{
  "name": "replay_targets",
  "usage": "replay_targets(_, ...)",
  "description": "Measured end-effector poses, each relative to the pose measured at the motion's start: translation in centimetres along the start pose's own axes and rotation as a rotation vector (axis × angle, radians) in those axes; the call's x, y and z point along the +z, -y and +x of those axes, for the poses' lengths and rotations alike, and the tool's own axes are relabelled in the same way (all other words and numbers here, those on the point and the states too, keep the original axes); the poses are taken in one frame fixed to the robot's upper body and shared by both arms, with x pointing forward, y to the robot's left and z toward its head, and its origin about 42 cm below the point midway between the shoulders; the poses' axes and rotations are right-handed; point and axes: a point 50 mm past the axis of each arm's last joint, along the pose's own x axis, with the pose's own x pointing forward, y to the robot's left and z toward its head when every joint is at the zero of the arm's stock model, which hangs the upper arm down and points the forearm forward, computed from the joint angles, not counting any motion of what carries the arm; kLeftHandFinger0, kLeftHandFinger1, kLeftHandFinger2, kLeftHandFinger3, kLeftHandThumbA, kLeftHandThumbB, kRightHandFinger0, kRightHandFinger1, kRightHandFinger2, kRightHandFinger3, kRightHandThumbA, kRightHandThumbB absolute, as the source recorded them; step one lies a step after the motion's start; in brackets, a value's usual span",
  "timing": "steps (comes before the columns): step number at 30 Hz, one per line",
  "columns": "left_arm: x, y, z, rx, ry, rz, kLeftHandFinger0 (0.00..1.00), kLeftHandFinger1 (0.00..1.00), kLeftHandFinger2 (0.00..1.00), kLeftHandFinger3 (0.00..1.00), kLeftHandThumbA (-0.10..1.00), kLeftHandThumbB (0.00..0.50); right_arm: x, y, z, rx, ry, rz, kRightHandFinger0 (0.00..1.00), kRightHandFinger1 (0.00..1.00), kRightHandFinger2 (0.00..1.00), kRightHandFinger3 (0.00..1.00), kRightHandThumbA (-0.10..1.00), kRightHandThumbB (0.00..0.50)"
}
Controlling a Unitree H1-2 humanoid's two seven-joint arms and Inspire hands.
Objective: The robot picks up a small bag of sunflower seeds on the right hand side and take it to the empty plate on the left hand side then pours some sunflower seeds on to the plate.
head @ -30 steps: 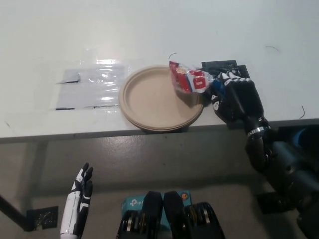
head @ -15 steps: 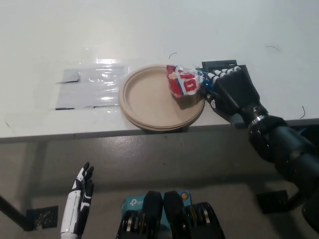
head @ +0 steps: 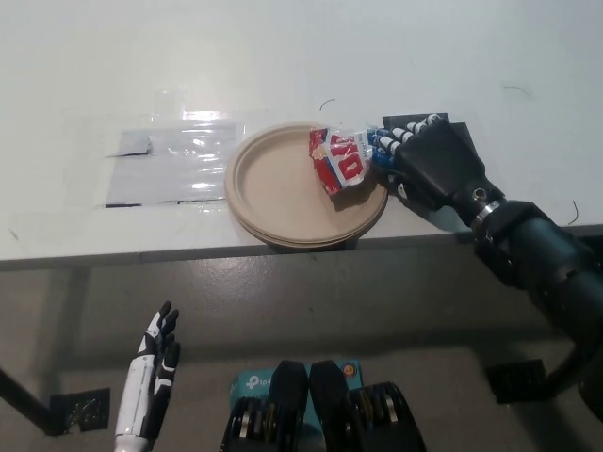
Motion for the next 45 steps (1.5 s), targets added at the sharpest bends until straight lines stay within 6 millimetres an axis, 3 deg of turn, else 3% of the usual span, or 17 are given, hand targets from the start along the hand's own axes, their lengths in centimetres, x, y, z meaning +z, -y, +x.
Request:
replay_targets(1, 0.0, 0.0, 0.0, 0.000, 0.000, 0.000, 1.00, 1.00, 1.00, 1.00, 1.00, 0.145, 0.0, 0.0, 0.0, 0.000, 0.002, -0.002, 0.00, 0.00, 0.25, 0.16, -0.10, 0.259)
replay_targets(3, 0.0, 0.0, 0.0, -0.001, 0.001, 0.002, 1.00, 1.00, 1.00, 1.00, 1.00, 0.151, -0.1, 0.1, 0.1, 0.002, 0.017, -0.020, 0.00, 0.00, 0.27, 0.17, -0.10, 0.250)
replay_targets(10, 0.1, 0.1, 0.1, -0.003, 0.006, 0.006, 1.00, 1.00, 1.00, 1.00, 1.00, 0.157, -0.4, 0.8, 0.7, 0.007, 0.069, -0.086, 0.00, 0.00, 0.11, 0.22, -0.10, 0.240)
replay_targets(12, 0.1, 0.1, 0.2, -0.003, 0.007, 0.006, 1.00, 1.00, 1.00, 1.00, 1.00, 0.159, -0.5, 1.0, 0.8, 0.006, 0.081, -0.099, 0.00, 0.00, 0.08, 0.17, -0.10, 0.248)
replay_targets(15, 0.1, 0.1, 0.2, -0.003, 0.008, 0.006, 1.00, 1.00, 1.00, 1.00, 1.00, 0.161, -0.5, 1.2, 1.0, 0.001, 0.099, -0.116, 0.00, 0.00, 0.10, 0.23, -0.10, 0.239)
replay_targets(19, 0.1, 0.1, 0.2, -0.004, 0.008, 0.007, 1.00, 1.00, 1.00, 1.00, 1.00, 0.145, -0.3, 1.5, 1.3, -0.004, 0.121, -0.131, 0.00, 0.00, 0.12, 0.23, -0.10, 0.273)
replay_targets(21, 0.1, 0.1, 0.2, -0.004, 0.008, 0.008, 1.00, 1.00, 1.00, 1.00, 1.00, 0.146, -0.3, 1.6, 1.4, -0.006, 0.134, -0.142, 0.00, 0.00, 0.14, 0.19, -0.10, 0.261)
replay_targets(25, 0.1, 0.1, 0.2, -0.005, 0.008, 0.011, 1.00, 1.00, 1.00, 1.00, 1.00, 0.158, -0.6, 2.2, 1.8, -0.016, 0.166, -0.179, 0.00, 0.00, 0.03, 0.15, -0.10, 0.286)
replay_targets(28, 0.1, 0.1, 0.2, -0.005, 0.009, 0.012, 1.00, 1.00, 1.00, 1.00, 1.00, 0.159, -0.8, 2.8, 2.2, -0.019, 0.193, -0.222, 0.00, 0.00, 0.02, 0.12, -0.10, 0.279)
replay_targets(31, 0.1, 0.1, 0.2, -0.005, 0.009, 0.013, 1.00, 1.00, 1.00, 1.00, 1.00, 0.148, -1.1, 3.4, 2.7, -0.027, 0.217, -0.266, 0.00, 0.00, 0.10, 0.08, -0.10, 0.282)
replay_targets(32, 0.1, 0.1, 0.2, -0.006, 0.009, 0.014, 1.00, 1.00, 1.00, 1.00, 1.00, 0.148, -1.1, 3.6, 2.8, -0.031, 0.223, -0.276, 0.00, 0.00, 0.12, 0.16, -0.10, 0.297)
replay_targets(33, 0.1, 0.1, 0.2, -0.006, 0.009, 0.014, 1.00, 1.00, 1.00, 1.00, 1.00, 0.149, -1.1, 3.7, 2.9, -0.036, 0.229, -0.284, 0.00, 0.00, 0.12, 0.16, -0.10, 0.298)
replay_targets(36, 0.2, 0.1, 0.2, -0.006, 0.009, 0.015, 1.00, 1.00, 1.00, 1.00, 1.00, 0.157, -1.2, 4.2, 3.3, -0.054, 0.245, -0.302, 0.00, 0.00, 0.10, 0.11, -0.10, 0.296)
replay_targets(40, 0.2, 0.1, 0.3, -0.007, 0.010, 0.016, 1.00, 1.00, 1.00, 1.00, 1.00, 0.156, -1.2, 4.6, 3.6, -0.073, 0.248, -0.305, 0.00, 0.00, 0.16, 0.08, -0.10, 0.275)
replay_targets(43, 0.2, 0.1, 0.3, -0.007, 0.011, 0.017, 1.00, 1.00, 1.00, 1.00, 1.00, 0.149, -1.3, 4.7, 3.6, -0.083, 0.231, -0.291, 0.00, 0.00, 0.32, 0.06, -0.10, 0.252)
replay_targets(45, 0.2, 0.1, 0.3, -0.007, 0.012, 0.018, 1.00, 1.00, 1.00, 1.00, 1.00, 0.148, -1.4, 4.7, 3.5, -0.095, 0.196, -0.257, 0.00, 0.00, 0.35, 0.06, -0.10, 0.229)
